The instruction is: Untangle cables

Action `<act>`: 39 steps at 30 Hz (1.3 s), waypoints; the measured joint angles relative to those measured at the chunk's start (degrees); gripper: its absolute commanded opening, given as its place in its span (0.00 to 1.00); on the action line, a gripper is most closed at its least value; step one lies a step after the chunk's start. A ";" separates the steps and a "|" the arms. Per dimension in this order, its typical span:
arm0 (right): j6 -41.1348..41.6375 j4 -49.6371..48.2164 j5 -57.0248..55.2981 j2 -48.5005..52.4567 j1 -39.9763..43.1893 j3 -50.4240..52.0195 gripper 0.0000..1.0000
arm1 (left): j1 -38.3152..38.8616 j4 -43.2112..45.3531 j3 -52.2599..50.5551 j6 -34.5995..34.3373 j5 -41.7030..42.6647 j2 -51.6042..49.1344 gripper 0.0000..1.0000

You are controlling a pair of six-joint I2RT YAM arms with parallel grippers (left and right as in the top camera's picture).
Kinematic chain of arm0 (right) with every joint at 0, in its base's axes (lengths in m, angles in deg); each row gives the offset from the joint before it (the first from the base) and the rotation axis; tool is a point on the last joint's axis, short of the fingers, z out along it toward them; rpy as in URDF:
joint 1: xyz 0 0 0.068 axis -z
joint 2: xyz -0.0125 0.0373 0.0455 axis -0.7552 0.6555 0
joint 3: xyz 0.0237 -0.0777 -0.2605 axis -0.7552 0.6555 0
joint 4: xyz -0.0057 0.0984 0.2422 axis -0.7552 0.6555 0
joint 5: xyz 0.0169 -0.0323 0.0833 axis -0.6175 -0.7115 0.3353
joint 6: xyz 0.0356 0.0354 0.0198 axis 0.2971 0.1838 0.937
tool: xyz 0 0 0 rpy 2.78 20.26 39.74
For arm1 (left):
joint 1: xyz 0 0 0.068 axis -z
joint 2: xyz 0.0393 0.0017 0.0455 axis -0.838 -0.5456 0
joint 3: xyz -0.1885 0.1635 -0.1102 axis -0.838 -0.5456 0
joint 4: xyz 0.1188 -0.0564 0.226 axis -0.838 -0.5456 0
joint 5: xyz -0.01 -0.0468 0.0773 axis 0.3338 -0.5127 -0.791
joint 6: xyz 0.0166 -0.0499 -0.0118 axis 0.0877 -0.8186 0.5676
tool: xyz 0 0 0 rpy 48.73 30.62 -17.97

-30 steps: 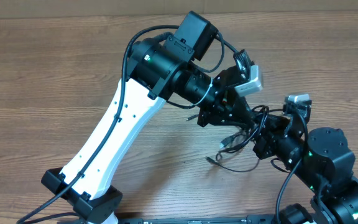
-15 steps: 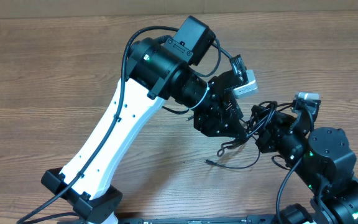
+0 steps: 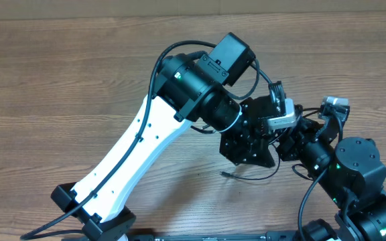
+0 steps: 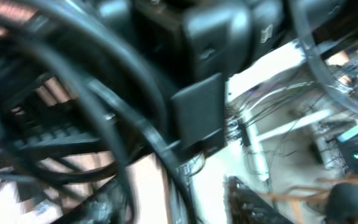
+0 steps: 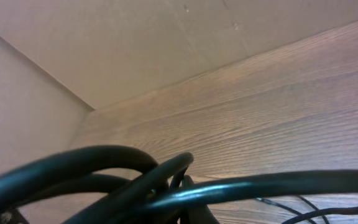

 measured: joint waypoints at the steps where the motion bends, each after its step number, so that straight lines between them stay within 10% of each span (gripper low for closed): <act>1: 0.48 -0.02 0.07 0.00 0.00 0.00 0.04 | -0.04 0.00 0.00 -0.07 -1.57 0.00 0.21; 5: 1.11 0.00 -0.02 0.00 0.02 0.00 0.04 | -0.04 0.24 0.00 -3.74 -9.88 0.00 0.07; 17: 1.75 -0.85 1.92 0.00 0.07 0.00 0.04 | 0.28 6.23 0.00 -14.84 -18.03 0.00 0.32; 31: 2.10 -6.01 2.38 0.04 0.07 0.00 0.04 | 0.87 4.87 0.04 -15.69 -17.99 0.00 0.35; 33: 2.40 -6.14 2.43 0.04 0.07 0.00 0.04 | 0.98 4.87 0.04 -15.69 -17.99 0.00 0.31; 35: 2.62 -6.10 2.71 0.04 0.07 0.00 0.04 | 0.98 5.01 0.04 -15.72 -18.01 0.00 0.06; 39: 2.97 -5.11 2.80 0.07 0.07 0.00 0.04 | 0.98 5.73 0.04 -15.69 -17.99 0.00 0.04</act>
